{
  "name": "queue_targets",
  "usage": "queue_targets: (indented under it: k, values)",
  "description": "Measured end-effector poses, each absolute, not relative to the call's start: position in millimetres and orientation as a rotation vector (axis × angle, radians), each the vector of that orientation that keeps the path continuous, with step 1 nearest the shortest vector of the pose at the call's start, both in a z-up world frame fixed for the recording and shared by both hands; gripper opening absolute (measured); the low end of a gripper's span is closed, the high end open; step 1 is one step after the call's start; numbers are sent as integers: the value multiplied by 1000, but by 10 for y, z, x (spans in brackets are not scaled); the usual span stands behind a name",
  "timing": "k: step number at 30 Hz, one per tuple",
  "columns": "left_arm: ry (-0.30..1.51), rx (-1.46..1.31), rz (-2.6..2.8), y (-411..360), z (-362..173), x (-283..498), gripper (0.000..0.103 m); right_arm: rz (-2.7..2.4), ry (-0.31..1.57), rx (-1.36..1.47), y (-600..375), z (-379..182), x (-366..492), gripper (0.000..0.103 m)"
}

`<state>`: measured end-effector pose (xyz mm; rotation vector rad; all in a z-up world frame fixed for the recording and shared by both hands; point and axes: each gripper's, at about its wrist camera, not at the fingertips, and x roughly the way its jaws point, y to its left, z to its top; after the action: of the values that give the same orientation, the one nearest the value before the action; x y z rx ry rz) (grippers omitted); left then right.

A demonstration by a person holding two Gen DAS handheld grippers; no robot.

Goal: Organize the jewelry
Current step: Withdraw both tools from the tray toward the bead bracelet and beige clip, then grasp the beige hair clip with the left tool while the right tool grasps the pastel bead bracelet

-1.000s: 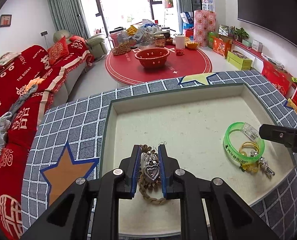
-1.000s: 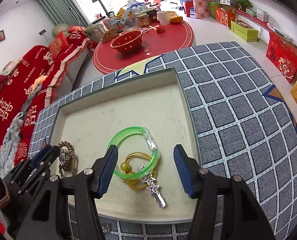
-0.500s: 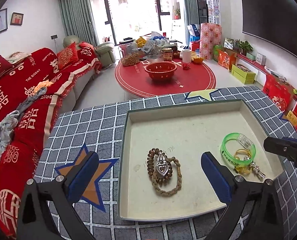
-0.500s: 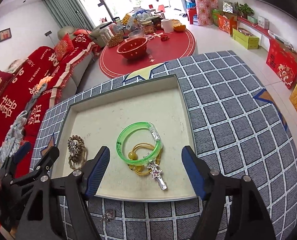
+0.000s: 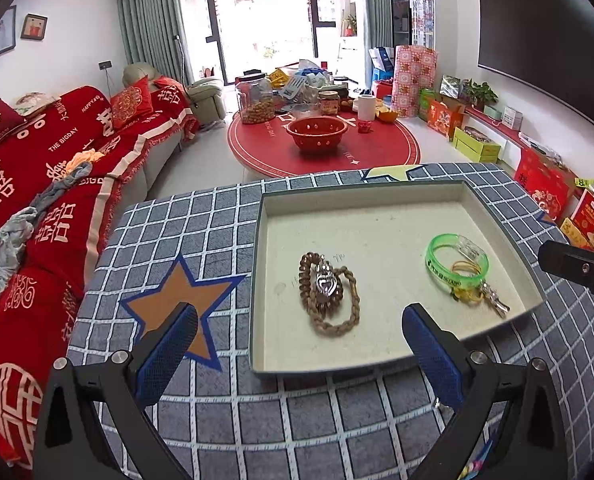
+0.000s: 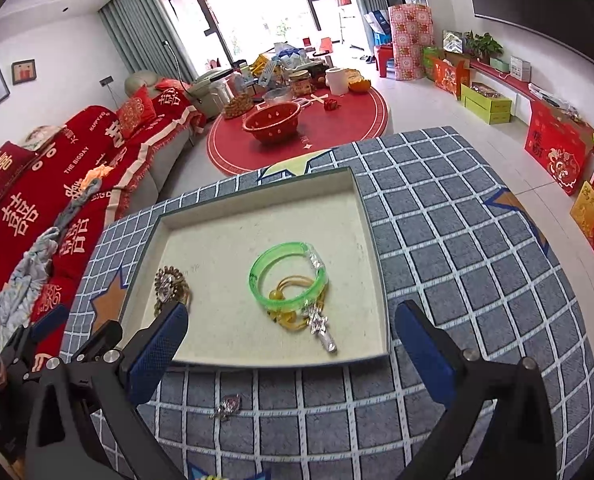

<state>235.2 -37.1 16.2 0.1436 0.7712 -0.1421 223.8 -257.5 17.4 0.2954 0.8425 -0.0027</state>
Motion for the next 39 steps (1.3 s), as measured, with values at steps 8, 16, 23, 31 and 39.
queue_targets:
  k: [8,16,23,31,39]
  values:
    - [803,135,-172,-200,79,1947,103,26,907,313,-2518,138,1930,103]
    - [855,115,-189,-18,-112,1604,103,66,966,304,-2414,-8,1532,103]
    - [902,130,-234,-39,-325,1394,103,68,1029,281,-2346,-228,1188,103]
    - [914,219,-296,-99,-476,1191,103,43,1088,202,-2294,-449,1015,103]
    - [916,332,-391,-259,-576,1080,103,29,1123,48,-2087,-573,1059,103]
